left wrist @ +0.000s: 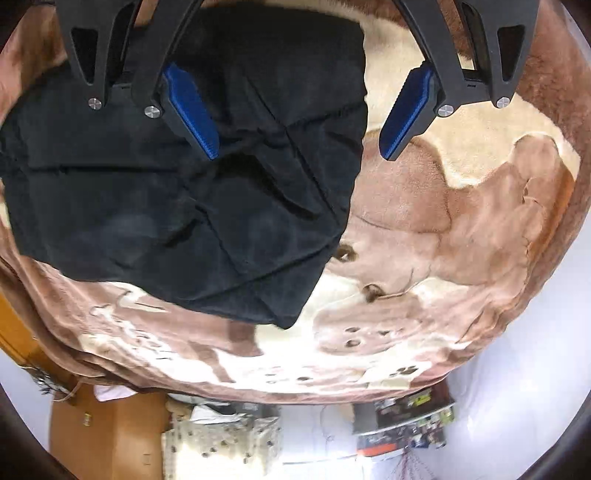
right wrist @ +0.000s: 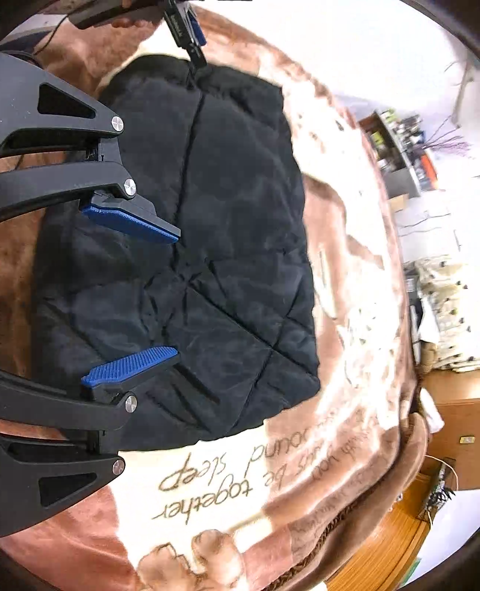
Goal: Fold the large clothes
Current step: 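Push the jacket side inward with the rolled right gripper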
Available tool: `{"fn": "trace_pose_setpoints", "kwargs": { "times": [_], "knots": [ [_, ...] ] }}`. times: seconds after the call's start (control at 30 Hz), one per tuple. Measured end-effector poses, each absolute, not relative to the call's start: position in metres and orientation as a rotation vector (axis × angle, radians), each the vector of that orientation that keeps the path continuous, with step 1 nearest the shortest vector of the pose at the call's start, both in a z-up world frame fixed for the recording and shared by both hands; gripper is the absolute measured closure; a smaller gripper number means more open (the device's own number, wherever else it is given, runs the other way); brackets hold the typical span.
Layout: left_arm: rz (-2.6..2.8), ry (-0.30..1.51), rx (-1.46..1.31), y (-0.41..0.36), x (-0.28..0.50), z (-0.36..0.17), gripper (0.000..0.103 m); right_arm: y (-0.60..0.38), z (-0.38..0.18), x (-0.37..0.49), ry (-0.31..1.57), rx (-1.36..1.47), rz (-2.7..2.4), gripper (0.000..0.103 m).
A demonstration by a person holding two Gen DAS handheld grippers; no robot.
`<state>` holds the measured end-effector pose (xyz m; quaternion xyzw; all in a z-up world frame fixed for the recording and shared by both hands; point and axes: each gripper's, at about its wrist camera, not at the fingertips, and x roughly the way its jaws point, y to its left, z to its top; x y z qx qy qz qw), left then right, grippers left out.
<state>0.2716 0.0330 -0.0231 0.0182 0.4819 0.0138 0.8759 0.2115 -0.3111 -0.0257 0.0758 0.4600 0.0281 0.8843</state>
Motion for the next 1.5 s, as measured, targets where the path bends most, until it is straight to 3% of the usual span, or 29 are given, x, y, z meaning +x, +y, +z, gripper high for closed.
{"fn": "trace_pose_setpoints", "kwargs": {
  "times": [0.2, 0.3, 0.47, 0.9, 1.03, 1.33, 1.4, 1.5],
  "knots": [
    [-0.014, 0.987, 0.151, 0.014, 0.225, -0.013, 0.014, -0.319, -0.027, 0.171, 0.959, 0.127, 0.055, 0.043],
    [0.008, 0.97, 0.244, 0.012, 0.22, -0.018, 0.014, -0.326, -0.03, 0.16, 0.955, 0.108, 0.049, 0.032],
    [0.021, 0.958, 0.335, 0.013, 0.22, -0.033, 0.014, -0.344, -0.032, 0.156, 0.964, 0.068, 0.004, 0.03],
    [0.002, 1.006, 0.298, 0.035, 0.255, -0.054, 0.014, -0.394, -0.074, 0.199, 1.077, 0.228, 0.031, 0.025],
    [-0.04, 1.06, 0.19, 0.054, 0.272, -0.06, 0.008, -0.401, -0.083, 0.21, 1.101, 0.257, 0.097, 0.024],
    [-0.073, 1.148, 0.001, 0.079, 0.288, -0.075, 0.006, -0.406, -0.097, 0.23, 1.115, 0.317, 0.238, 0.024],
    [-0.079, 1.166, -0.03, 0.082, 0.29, -0.078, 0.006, -0.407, -0.103, 0.238, 1.137, 0.33, 0.277, 0.012],
    [-0.083, 1.173, -0.017, 0.079, 0.291, -0.079, 0.005, -0.408, -0.115, 0.251, 1.205, 0.346, 0.339, 0.005]
  ]
}}
